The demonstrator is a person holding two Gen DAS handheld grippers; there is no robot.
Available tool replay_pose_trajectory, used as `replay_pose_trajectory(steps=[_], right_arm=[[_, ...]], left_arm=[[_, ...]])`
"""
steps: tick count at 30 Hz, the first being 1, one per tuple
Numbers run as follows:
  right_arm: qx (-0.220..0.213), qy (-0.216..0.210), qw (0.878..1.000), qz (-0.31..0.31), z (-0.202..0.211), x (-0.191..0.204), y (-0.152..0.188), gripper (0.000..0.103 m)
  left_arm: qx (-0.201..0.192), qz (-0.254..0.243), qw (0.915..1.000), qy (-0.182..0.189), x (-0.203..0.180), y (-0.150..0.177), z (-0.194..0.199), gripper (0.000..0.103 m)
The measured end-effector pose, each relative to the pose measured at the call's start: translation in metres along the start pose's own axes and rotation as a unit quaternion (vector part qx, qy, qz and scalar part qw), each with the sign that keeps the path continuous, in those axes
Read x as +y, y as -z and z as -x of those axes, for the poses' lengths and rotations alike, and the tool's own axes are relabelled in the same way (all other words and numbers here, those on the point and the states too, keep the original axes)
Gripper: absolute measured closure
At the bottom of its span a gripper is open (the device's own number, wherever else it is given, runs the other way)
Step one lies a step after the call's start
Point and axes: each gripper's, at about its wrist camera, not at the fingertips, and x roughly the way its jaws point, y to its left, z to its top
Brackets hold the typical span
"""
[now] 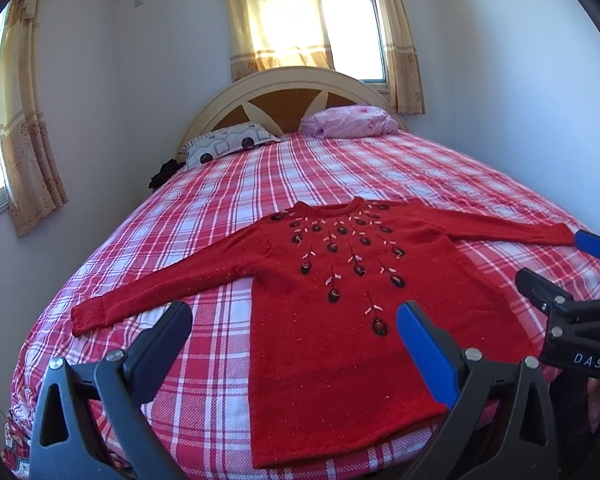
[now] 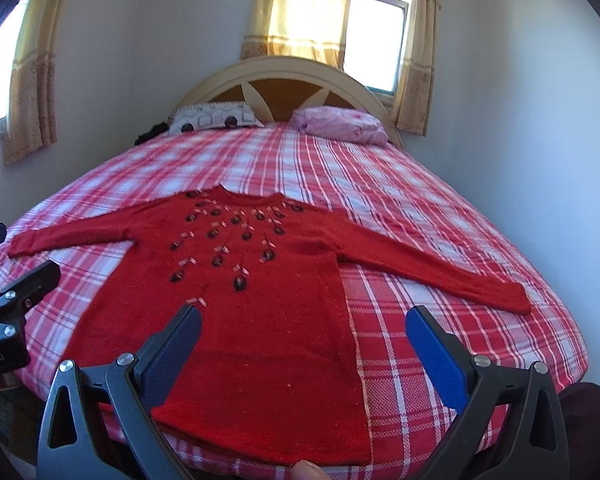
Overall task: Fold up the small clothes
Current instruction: 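Move the right gripper to the sweater's sleeve cuff and grasp it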
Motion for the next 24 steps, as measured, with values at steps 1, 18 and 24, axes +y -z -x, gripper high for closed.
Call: replay_pose_trajectory(steps=[1,18,24], right_arm=[[0.008,0.003,1.000,-0.002,-0.007,-0.004,0.002,0.001],[0.112,0.086,0.989,-0.041,-0.117,-0.106,0.009,0.001],[0.143,0.123,0.979,-0.076,-0.144,-0.165,0.019,0.001]], left_arm=[[0.008,-0.006,0.9999,0.002,-0.002,0.001,-0.011,0.000],[0.077,-0.042,0.9959,0.020,-0.035,-0.022,-0.114,0.000],[0.106,-0.063,0.9924,0.006,-0.046,-0.026,-0.159,0.000]])
